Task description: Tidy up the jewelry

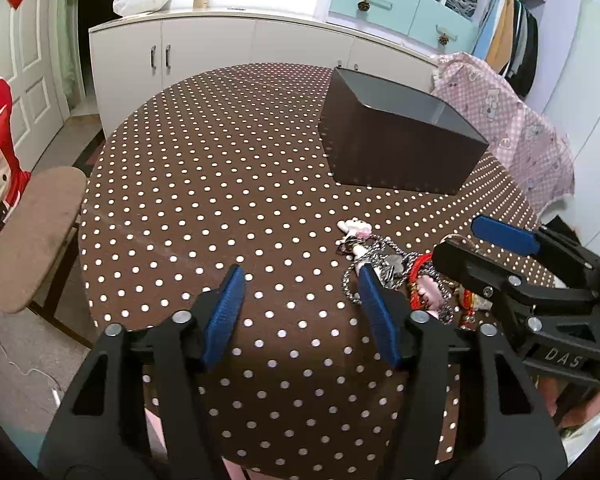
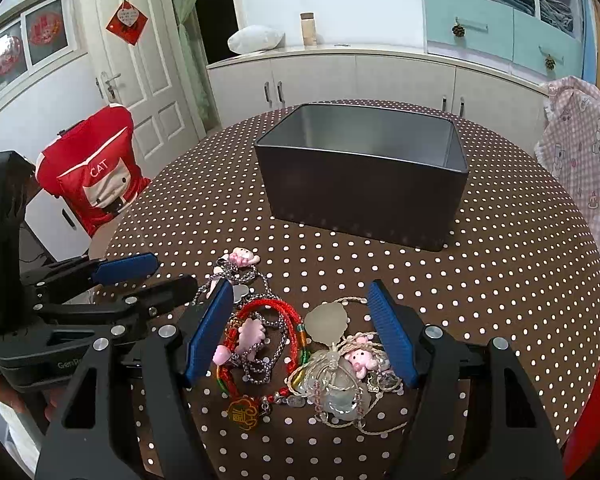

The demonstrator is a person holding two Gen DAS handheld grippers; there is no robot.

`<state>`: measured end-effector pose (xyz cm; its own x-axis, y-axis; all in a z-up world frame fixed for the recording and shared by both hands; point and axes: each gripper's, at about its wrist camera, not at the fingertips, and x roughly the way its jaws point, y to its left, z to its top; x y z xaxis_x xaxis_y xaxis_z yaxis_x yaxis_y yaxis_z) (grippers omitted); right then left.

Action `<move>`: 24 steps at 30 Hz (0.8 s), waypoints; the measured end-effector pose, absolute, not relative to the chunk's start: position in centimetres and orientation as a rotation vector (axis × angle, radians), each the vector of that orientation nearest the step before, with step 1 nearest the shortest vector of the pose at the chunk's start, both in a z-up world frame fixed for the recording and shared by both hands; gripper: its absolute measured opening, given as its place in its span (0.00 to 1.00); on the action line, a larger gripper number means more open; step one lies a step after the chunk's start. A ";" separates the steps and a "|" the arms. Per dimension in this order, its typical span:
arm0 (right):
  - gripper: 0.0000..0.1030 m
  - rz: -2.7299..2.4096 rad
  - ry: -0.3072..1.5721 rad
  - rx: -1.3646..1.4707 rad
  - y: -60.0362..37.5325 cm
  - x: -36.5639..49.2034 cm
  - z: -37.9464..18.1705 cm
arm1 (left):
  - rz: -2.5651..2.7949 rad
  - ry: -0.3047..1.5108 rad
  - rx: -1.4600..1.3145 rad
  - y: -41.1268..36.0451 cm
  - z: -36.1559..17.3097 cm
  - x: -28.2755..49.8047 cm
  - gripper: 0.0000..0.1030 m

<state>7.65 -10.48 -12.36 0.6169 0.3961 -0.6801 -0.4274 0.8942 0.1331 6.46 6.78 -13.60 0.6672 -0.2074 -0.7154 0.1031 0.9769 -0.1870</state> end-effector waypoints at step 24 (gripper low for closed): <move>0.64 0.452 0.764 -0.043 -11.0 7.8 -12.5 | -0.201 0.848 0.116 3.0 -13.5 7.8 0.06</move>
<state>7.82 -11.03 -12.46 0.6312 0.3791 -0.6767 -0.4097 0.9037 0.1242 7.84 2.98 -13.52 0.6442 -0.1295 -0.7538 0.2219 0.9748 0.0221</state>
